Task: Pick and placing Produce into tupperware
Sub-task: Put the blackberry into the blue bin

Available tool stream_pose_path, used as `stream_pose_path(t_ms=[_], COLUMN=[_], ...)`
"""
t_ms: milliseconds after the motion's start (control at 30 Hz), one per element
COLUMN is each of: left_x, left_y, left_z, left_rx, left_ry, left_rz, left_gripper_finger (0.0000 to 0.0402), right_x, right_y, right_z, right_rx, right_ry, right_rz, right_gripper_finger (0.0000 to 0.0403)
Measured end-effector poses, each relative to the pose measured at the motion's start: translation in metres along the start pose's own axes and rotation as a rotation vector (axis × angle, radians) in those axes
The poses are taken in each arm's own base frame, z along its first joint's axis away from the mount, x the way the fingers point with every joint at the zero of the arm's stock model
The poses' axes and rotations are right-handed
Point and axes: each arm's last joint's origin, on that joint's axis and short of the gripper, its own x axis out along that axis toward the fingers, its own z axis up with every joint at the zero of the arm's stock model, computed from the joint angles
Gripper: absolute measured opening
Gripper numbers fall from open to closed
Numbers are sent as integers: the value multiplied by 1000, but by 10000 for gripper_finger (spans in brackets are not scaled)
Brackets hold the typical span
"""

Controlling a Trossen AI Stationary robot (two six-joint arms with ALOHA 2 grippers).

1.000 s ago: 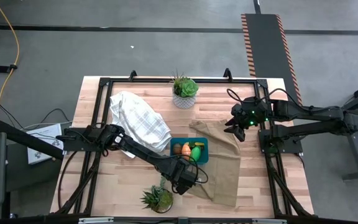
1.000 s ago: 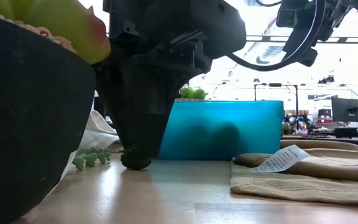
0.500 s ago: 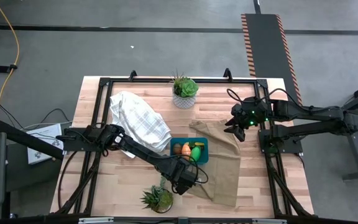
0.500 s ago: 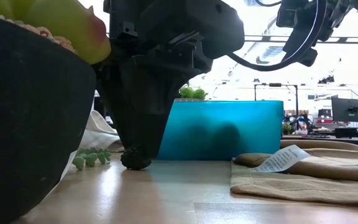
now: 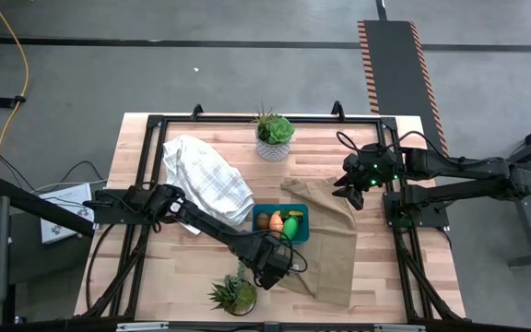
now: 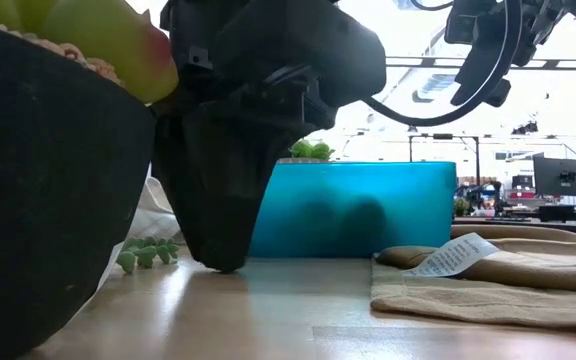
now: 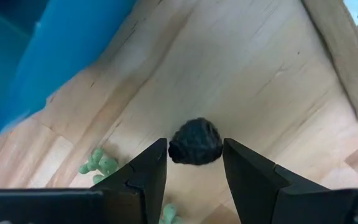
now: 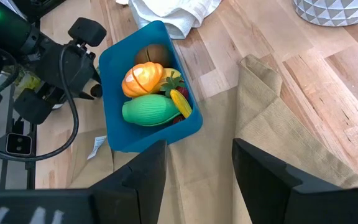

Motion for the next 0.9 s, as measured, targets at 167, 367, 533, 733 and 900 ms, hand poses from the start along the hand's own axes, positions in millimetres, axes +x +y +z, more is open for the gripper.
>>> stream_pose_path(t_ms=[167, 367, 533, 733, 900], left_x=[0, 0, 0, 0, 0], left_y=[0, 0, 0, 0, 0], left_z=[0, 0, 0, 1, 1], left_rx=[-1, -3, -20, -32, -40], left_ry=[0, -2, -3, -9, -14], left_rz=[0, 1, 1, 2, -4], left_gripper_finger=[145, 145, 145, 145, 145], right_x=[0, 0, 0, 0, 0], right_y=[0, 0, 0, 0, 0], right_z=[0, 0, 0, 0, 0], right_rx=[0, 0, 0, 0, 0], right_ry=[0, 0, 0, 0, 0], right_rz=[0, 0, 0, 0, 0], right_gripper_finger=[174, 174, 174, 174, 174])
